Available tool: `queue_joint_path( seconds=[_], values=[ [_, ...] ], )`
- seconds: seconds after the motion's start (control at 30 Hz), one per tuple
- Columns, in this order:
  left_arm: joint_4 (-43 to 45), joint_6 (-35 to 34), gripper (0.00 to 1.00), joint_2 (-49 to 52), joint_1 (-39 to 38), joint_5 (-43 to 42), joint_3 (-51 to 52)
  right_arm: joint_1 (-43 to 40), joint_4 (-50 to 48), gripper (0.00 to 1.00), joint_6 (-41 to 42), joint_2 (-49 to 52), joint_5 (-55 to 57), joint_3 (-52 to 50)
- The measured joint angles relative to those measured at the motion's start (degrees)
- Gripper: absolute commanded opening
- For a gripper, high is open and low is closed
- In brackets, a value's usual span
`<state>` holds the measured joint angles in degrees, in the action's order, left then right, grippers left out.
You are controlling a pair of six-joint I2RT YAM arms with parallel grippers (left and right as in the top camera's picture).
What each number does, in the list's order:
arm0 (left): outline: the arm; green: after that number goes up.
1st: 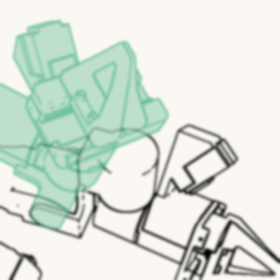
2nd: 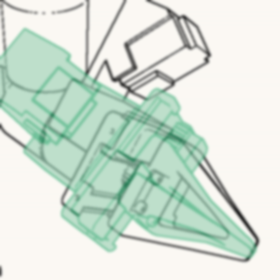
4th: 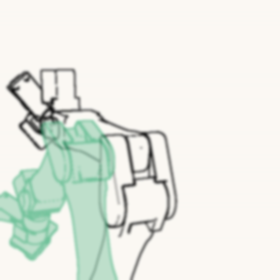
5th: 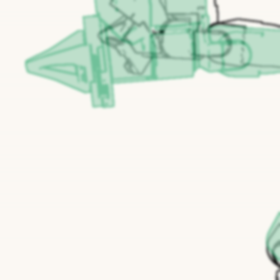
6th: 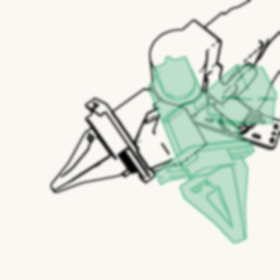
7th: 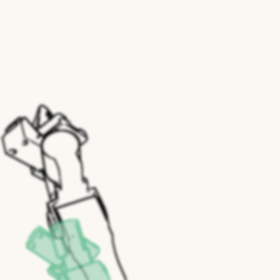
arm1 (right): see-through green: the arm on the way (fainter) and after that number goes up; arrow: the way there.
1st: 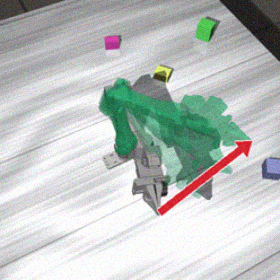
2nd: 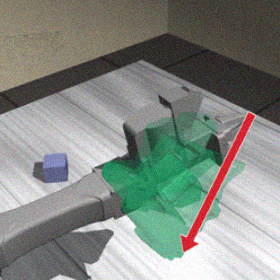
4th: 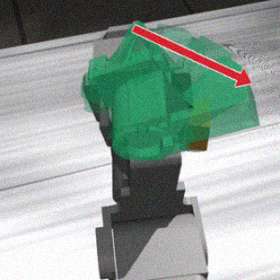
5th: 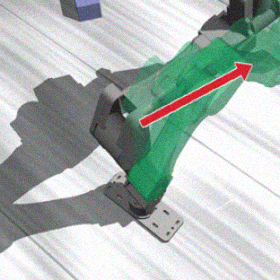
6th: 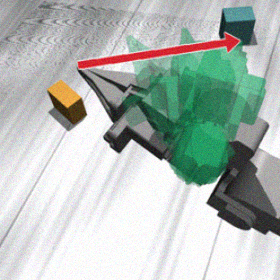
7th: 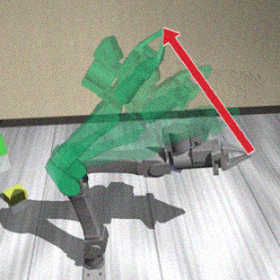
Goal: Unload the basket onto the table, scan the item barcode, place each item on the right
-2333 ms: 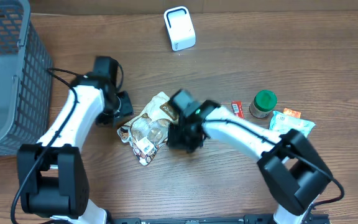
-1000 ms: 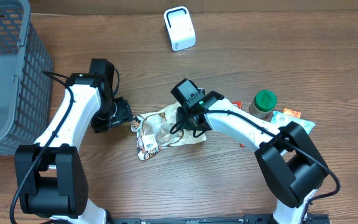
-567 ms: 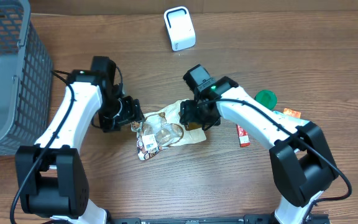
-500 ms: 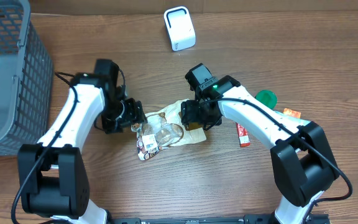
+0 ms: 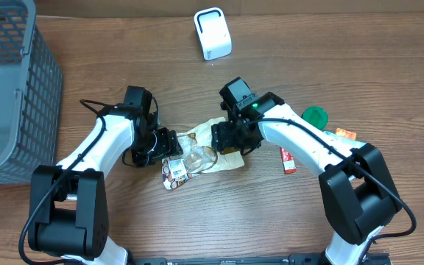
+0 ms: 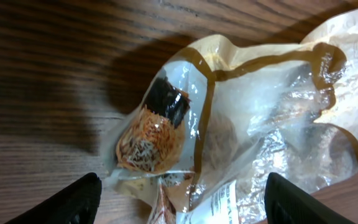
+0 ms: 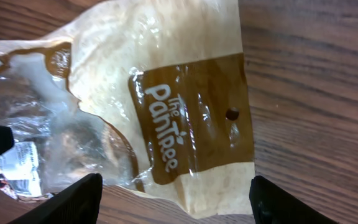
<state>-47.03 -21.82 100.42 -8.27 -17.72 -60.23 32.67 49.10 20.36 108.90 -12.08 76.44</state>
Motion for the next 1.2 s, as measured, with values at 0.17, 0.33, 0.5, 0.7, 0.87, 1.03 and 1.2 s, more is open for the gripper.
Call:
queue_joint_path(
  seconds=[0.17, 0.33, 0.5, 0.7, 0.87, 1.03, 1.2],
  values=[
    [3.0, -0.7, 0.73, 0.0, 0.0, -0.2, 1.8, 0.0, -0.3, 0.77, -0.1, 0.0, -0.1, -0.1],
    [6.2, -1.7, 0.64, 0.0, -0.2, -0.2, 4.0, 0.0, -0.4, 0.77, -0.3, 0.0, -0.2, -0.1],
    [7.2, -2.2, 0.64, 0.0, -0.7, -0.1, 4.3, 0.0, -0.4, 0.78, -0.3, 0.0, -0.2, -0.1],
    [10.4, -2.6, 0.56, -0.7, -3.3, 0.1, 5.4, 0.0, -0.4, 0.78, -0.5, 0.0, -0.1, -0.1],
    [11.3, -3.8, 0.44, -0.9, -4.5, 0.1, 6.2, 0.0, 0.0, 0.81, -0.5, 0.0, -0.2, -0.1],
    [11.5, -4.4, 0.28, -0.9, -4.5, 0.0, 6.5, 0.0, 1.0, 1.0, -2.2, 0.0, -0.9, -0.1],
    [11.5, -4.2, 0.25, -0.9, -4.2, -0.8, 6.5, 0.0, 1.1, 1.0, -4.3, 0.0, -2.9, -0.1]
  ],
)
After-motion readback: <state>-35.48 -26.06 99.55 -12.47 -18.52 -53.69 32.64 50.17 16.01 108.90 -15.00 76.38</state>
